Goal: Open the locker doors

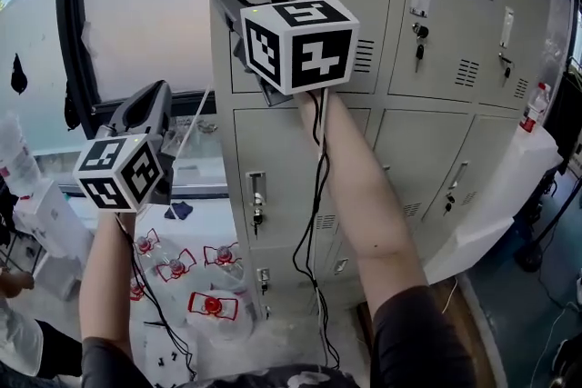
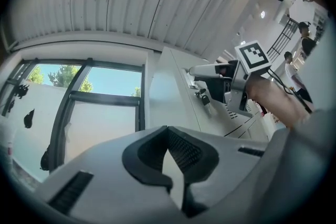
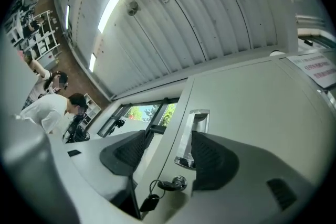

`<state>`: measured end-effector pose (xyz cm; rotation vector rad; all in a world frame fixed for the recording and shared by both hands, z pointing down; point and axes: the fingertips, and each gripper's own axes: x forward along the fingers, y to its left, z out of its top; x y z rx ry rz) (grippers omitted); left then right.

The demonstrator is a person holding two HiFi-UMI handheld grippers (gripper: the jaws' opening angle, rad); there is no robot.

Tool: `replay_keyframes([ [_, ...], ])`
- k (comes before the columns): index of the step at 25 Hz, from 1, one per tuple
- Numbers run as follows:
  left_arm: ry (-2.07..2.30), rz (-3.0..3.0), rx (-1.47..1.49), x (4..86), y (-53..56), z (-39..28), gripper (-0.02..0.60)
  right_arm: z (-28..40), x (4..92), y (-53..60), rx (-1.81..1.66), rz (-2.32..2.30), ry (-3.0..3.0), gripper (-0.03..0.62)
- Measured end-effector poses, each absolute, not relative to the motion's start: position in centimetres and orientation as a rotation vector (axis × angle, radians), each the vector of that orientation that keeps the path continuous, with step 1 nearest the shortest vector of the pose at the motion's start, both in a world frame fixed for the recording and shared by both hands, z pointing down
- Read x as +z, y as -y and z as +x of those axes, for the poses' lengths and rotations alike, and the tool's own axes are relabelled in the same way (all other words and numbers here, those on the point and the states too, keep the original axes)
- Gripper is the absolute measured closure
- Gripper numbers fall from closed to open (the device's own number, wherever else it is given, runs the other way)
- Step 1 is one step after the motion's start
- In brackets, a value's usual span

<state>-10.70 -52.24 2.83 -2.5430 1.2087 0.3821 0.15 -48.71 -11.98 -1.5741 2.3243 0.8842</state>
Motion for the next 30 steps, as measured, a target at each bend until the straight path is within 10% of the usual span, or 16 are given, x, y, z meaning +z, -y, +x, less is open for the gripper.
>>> replay_keyframes([
  [30,-1.147,-2.624,0.504,4.6,53.0,-14.6,0.574,-0.8,-13.0,51.6,0.728,-1.909,-2.118,0.310],
])
